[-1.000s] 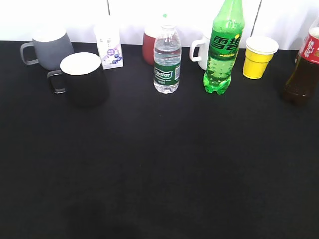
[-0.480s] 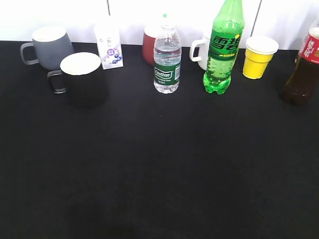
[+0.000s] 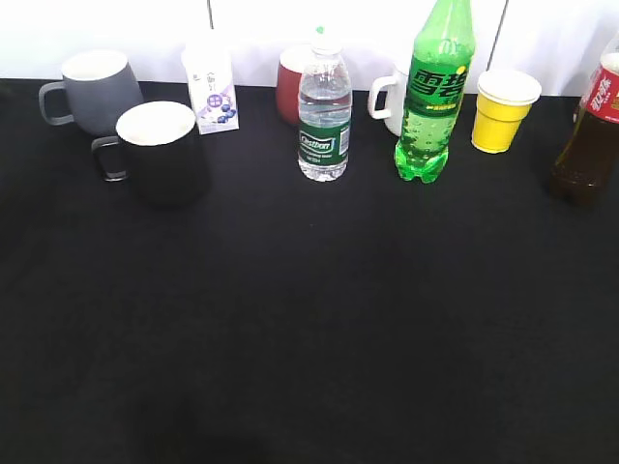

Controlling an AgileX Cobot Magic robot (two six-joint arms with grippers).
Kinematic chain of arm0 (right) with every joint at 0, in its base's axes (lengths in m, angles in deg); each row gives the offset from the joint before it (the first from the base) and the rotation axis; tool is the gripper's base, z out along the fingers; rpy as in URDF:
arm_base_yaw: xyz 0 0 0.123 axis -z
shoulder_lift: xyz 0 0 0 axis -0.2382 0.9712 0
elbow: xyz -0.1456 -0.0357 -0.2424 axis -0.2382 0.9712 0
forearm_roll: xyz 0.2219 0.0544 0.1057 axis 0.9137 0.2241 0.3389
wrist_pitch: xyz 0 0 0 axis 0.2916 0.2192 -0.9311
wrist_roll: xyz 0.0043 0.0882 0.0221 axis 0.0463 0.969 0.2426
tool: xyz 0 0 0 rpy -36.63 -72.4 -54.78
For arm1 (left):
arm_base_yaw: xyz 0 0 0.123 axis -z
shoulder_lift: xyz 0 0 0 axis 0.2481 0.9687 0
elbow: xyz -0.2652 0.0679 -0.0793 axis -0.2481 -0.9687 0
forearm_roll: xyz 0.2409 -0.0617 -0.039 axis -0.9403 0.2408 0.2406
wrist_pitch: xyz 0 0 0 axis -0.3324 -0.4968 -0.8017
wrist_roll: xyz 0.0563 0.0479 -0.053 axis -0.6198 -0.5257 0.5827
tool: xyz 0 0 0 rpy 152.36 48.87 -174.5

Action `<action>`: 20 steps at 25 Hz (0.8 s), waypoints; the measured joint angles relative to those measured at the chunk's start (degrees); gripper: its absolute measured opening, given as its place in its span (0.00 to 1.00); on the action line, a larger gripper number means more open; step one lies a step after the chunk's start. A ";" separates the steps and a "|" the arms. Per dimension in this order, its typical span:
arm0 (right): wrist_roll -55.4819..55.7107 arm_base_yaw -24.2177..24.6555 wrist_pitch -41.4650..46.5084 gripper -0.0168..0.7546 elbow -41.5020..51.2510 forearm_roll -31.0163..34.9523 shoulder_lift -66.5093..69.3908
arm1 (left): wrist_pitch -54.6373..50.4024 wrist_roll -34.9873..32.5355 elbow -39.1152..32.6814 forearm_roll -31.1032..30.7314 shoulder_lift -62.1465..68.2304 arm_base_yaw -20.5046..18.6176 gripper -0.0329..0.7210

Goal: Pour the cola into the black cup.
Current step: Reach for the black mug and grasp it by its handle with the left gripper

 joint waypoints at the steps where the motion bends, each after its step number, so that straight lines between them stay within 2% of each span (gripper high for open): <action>1: 0.00 0.00 0.00 0.54 0.00 0.00 0.00 | 3.59 2.53 0.00 -2.15 3.48 0.00 0.21; 4: 0.00 0.00 0.00 0.53 0.00 0.00 0.00 | 6.25 4.45 0.00 -4.80 10.91 0.00 0.21; 6: 0.00 0.00 0.00 0.53 0.00 0.00 0.00 | 6.58 4.69 -0.37 -10.71 13.48 0.00 0.21; 9: 0.00 0.00 0.00 0.54 0.00 0.00 0.00 | 2.05 4.69 -0.44 -13.05 13.91 0.00 0.22; 10: 0.00 0.00 0.00 0.54 0.00 0.00 0.00 | 0.47 4.69 -0.44 -13.05 13.91 0.00 0.26; 12: 0.00 0.00 0.00 0.54 0.00 0.00 0.00 | -2.46 4.74 -0.44 -12.95 13.95 0.00 0.42; 16: 0.00 0.00 0.00 0.53 0.00 0.00 0.00 | -1.68 4.79 -0.44 -12.78 19.42 0.00 0.60; 20: 0.00 0.00 0.00 0.54 0.00 0.00 0.00 | 10.94 4.79 -0.48 -7.63 28.32 0.00 0.65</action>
